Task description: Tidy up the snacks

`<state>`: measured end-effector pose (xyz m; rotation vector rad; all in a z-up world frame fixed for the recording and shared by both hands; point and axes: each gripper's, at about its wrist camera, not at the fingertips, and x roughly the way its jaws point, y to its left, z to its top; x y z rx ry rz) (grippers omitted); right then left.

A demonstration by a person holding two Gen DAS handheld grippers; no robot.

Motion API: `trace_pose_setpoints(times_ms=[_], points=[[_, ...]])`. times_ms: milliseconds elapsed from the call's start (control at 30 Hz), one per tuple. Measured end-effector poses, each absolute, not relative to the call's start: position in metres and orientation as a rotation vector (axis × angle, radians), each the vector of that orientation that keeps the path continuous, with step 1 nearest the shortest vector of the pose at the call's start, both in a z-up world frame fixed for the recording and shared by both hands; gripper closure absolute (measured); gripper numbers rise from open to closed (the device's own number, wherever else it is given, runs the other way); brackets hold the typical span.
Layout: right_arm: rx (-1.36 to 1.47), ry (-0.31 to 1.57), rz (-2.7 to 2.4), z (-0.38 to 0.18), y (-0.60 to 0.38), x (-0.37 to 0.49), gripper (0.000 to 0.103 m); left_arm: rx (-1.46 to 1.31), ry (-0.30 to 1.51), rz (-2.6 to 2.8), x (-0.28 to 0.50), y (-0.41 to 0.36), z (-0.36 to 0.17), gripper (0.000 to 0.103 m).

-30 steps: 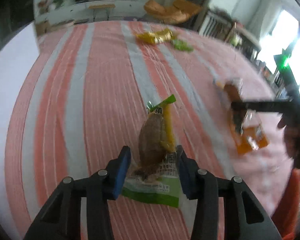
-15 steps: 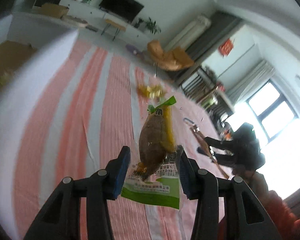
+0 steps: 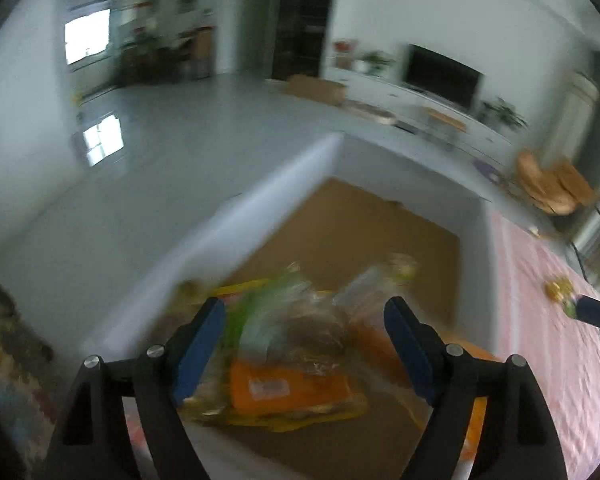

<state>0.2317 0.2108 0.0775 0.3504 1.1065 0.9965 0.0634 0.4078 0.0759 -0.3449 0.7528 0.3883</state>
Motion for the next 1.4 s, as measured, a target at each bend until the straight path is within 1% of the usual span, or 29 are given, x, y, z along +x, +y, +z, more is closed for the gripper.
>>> trace_pose_setpoints(times_ms=[100, 200, 267, 333, 367, 400, 433, 467, 500, 567, 667, 733, 800, 933, 1000, 1100, 1267, 1400], points=[[0.259, 1.046, 0.97, 0.083, 0.212, 0.224, 0.016, -0.431, 0.717, 0.387, 0.044, 0.421, 0.073, 0.022], [0.095, 0.951, 0.86, 0.073, 0.174, 0.208, 0.016, -0.436, 0.701, 0.307, 0.043, 0.395, 0.076, 0.022], [-0.063, 0.895, 0.707, 0.047, 0.132, 0.204, 0.016, -0.411, 0.686, 0.201, 0.049, 0.361, 0.08, 0.022], [-0.21, 0.886, 0.511, 0.006, 0.077, 0.206, 0.016, -0.373, 0.68, 0.076, 0.06, 0.317, 0.084, 0.022], [-0.253, 0.898, 0.433, -0.012, 0.052, 0.207, 0.016, -0.352, 0.681, 0.018, 0.064, 0.294, 0.088, 0.02], [-0.289, 0.924, 0.337, -0.033, 0.016, 0.207, 0.016, -0.331, 0.685, -0.035, 0.068, 0.271, 0.089, 0.016], [-0.301, 0.937, 0.281, -0.047, -0.007, 0.206, 0.016, -0.307, 0.691, -0.096, 0.073, 0.244, 0.086, 0.013], [-0.293, 0.948, 0.201, -0.061, -0.046, 0.201, 0.016, -0.284, 0.702, -0.162, 0.079, 0.211, 0.082, 0.006], [-0.276, 0.949, 0.162, -0.066, -0.07, 0.197, 0.016, -0.268, 0.715, -0.214, 0.084, 0.185, 0.075, 0.003], [-0.218, 0.935, 0.078, -0.067, -0.129, 0.181, 0.016, -0.236, 0.749, -0.281, 0.094, 0.138, 0.057, 0.003], [-0.165, 0.888, 0.007, -0.067, -0.177, 0.163, 0.016, -0.162, 0.827, -0.324, 0.114, 0.074, 0.014, 0.003], [-0.149, 0.872, -0.014, -0.071, -0.188, 0.155, 0.016, -0.09, 0.868, -0.319, 0.129, 0.041, -0.015, 0.003], [-0.141, 0.872, -0.019, -0.075, -0.195, 0.148, 0.016, -0.02, 0.887, -0.31, 0.138, 0.021, -0.032, 0.003], [-0.119, 0.875, -0.025, -0.076, -0.2, 0.152, 0.016, 0.027, 0.916, -0.251, 0.164, 0.008, -0.053, 0.003], [-0.107, 0.886, -0.029, -0.078, -0.204, 0.153, 0.011, 0.005, 0.918, -0.222, 0.174, 0.011, -0.061, 0.003], [-0.027, 0.906, -0.016, -0.082, -0.22, 0.154, 0.009, 0.006, 0.914, -0.189, 0.19, 0.021, -0.061, 0.003], [-0.035, 0.909, -0.031, -0.085, -0.219, 0.153, 0.007, 0.056, 0.919, -0.14, 0.211, 0.042, -0.068, 0.003], [-0.035, 0.909, -0.031, -0.085, -0.219, 0.154, 0.007, 0.027, 0.935, -0.111, 0.215, 0.057, -0.074, 0.003]])
